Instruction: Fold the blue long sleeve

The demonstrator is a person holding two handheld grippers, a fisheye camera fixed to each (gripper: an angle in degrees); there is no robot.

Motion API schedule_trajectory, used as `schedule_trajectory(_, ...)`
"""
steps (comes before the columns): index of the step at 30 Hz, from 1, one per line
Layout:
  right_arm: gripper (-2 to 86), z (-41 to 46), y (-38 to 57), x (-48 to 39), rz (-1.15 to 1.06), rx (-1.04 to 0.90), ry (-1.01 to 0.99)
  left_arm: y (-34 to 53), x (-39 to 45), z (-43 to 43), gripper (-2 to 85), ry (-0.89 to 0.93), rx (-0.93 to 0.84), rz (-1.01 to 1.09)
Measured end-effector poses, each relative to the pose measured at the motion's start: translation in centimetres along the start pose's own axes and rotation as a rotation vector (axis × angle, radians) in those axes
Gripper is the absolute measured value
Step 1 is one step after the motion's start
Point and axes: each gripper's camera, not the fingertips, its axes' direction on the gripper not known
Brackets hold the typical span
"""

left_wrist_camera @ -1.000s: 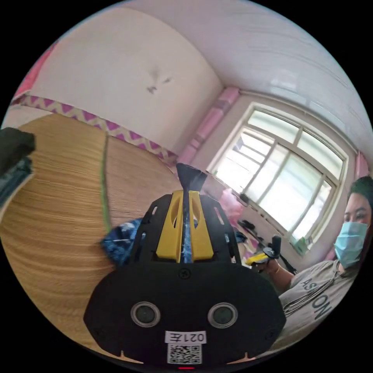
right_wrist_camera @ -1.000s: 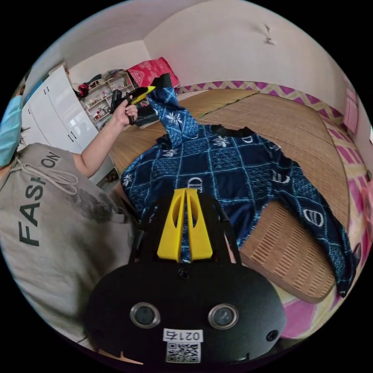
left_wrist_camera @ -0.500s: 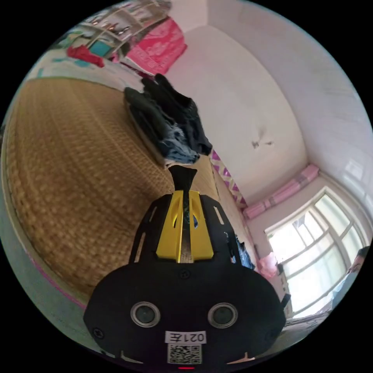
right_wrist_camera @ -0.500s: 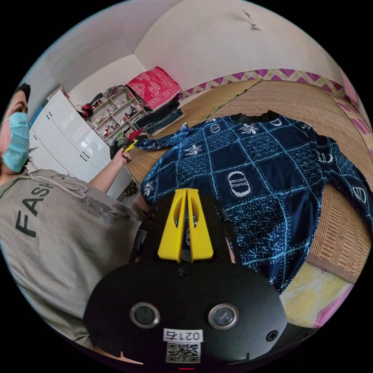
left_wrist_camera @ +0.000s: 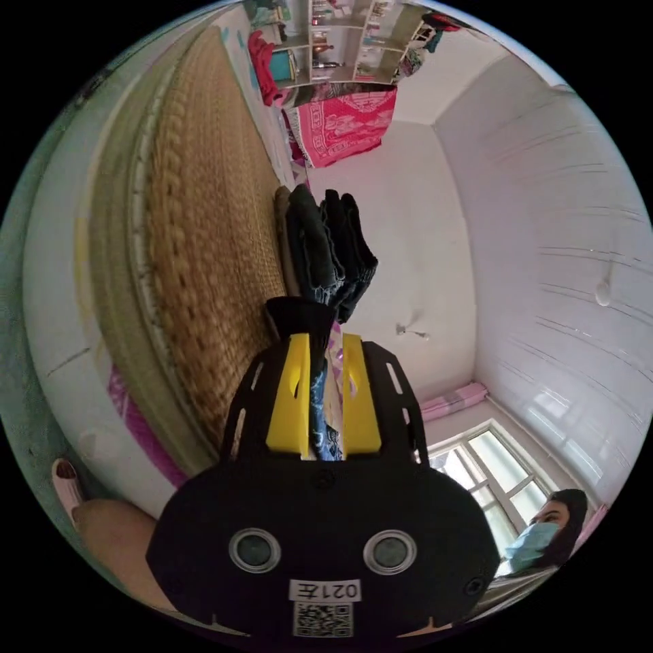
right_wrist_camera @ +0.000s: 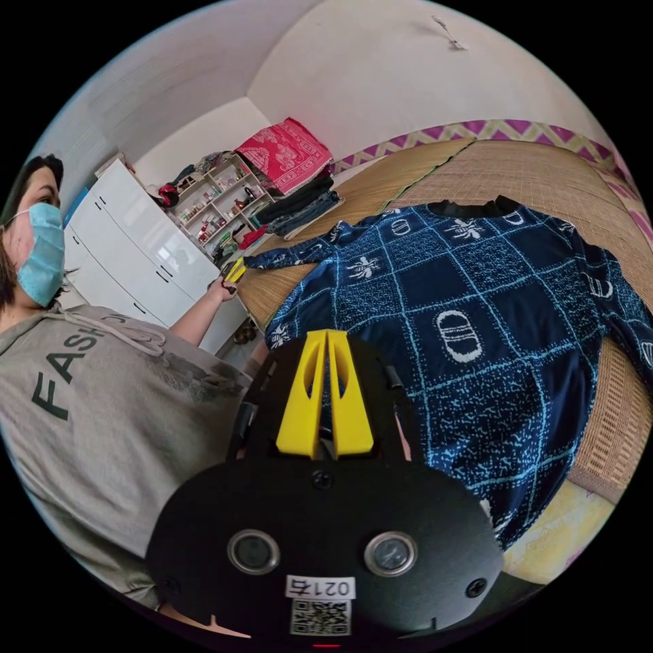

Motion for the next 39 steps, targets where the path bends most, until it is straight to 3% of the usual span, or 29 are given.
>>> schedule_trajectory(3, -0.6, 0.1, -0.2, -0.7, 0.007, 0.002, -0.022, 0.0, 2.0, -1.3, 7.3, -0.07, -0.01, 0.118)
schedule_trajectory(8, -0.6, 0.4, -0.9, -2.1, 0.001, -0.007, -0.039, -1.2, 4.6, -1.9, 9.9, -0.334, -0.03, 0.223)
schedule_trajectory(12, -0.6, 0.6, -1.1, -3.5, -0.001, 0.0, -0.054, -1.5, 4.3, -2.3, 9.8, -0.366, -0.034, 0.225)
schedule_trajectory(18, -0.6, 1.8, -1.8, -4.6, 0.018, -0.022, -0.088, -0.6, 7.6, 6.4, 8.3, -0.378, -0.34, 0.441)
schedule_trajectory(20, -0.6, 2.0, -2.2, -5.1, 0.017, -0.026, -0.102, 0.0, 8.3, 11.3, 5.3, -0.577, -0.473, 0.511)
schedule_trajectory(23, -0.6, 2.2, -2.9, -6.1, 0.007, -0.032, -0.112, -1.3, 6.7, 12.9, -0.1, -0.775, -0.452, 0.472)
schedule_trajectory(27, -0.6, 2.1, -3.3, -7.4, -0.003, -0.03, -0.112, -3.7, 6.0, 12.8, -0.8, -0.788, -0.432, 0.422)
schedule_trajectory(36, -0.6, 2.3, -3.4, -7.8, 0.026, -0.021, -0.143, -5.9, 3.5, 9.7, -0.9, -0.631, -0.437, 0.331)
schedule_trajectory(39, -0.6, 1.9, -3.5, -7.9, 0.033, -0.011, -0.156, -6.0, 4.9, 6.1, -0.6, -0.57, -0.334, 0.389)
